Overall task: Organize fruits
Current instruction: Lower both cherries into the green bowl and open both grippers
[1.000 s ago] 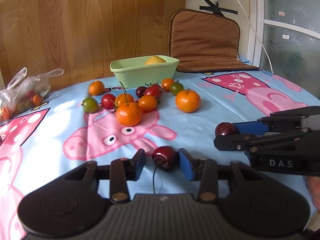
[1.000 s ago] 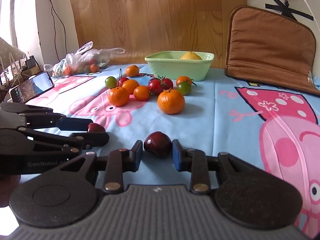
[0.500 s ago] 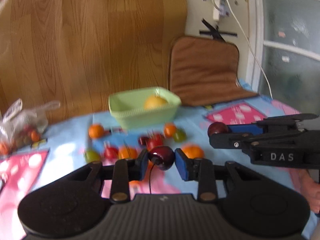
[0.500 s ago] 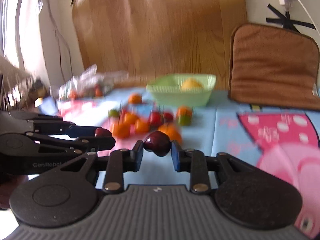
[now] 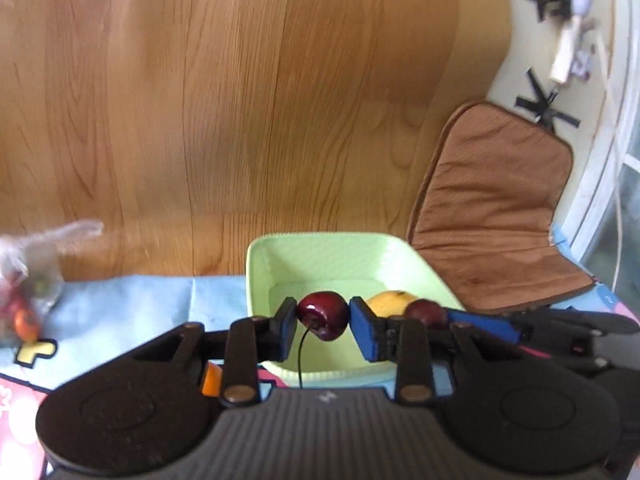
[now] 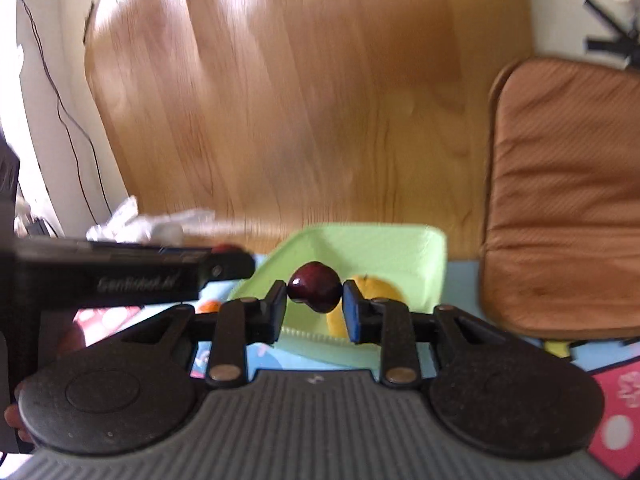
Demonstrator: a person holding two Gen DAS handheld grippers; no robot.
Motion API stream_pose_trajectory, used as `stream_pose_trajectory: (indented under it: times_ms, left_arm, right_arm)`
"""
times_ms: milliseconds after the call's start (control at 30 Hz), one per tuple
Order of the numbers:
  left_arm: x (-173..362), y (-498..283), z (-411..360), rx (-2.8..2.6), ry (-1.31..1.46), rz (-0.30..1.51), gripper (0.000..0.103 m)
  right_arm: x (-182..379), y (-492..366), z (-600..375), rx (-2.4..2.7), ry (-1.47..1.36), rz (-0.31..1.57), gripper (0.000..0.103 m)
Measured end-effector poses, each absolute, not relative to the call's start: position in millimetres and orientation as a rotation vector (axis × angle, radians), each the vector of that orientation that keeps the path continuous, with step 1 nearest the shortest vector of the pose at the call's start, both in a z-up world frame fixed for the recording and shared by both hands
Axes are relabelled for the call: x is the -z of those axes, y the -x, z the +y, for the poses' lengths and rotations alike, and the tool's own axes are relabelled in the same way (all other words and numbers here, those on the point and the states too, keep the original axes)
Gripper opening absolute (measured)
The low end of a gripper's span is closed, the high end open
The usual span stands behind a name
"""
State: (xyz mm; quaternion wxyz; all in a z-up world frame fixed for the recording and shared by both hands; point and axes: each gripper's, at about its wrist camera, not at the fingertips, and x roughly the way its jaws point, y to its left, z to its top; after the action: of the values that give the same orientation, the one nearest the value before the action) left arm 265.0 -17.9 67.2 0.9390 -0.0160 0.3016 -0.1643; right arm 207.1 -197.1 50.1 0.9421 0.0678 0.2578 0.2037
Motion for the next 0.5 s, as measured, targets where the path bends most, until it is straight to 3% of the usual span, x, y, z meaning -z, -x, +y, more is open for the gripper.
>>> stream_pose_trajectory:
  times_ms: [133, 267, 500]
  left_arm:
    - [-54.0, -278.0, -18.7, 0.326, 0.028, 0.635, 0.03]
    - [-46.9, -281.5, -19.3, 0.311, 0.022, 0.63, 0.04]
    - [-66.2, -261.2, -0.1, 0.302, 0.07, 0.597, 0.04]
  right_arm:
    - [-37.0, -223.8, -187.9, -0.433, -0.124, 0.562, 0.034]
    - [-33.7, -224.5, -182.2, -0.437, -0.086, 0.547, 0.034]
    - [-38.4, -217.6, -188.4, -0.419, -0.112, 0.522, 0.034]
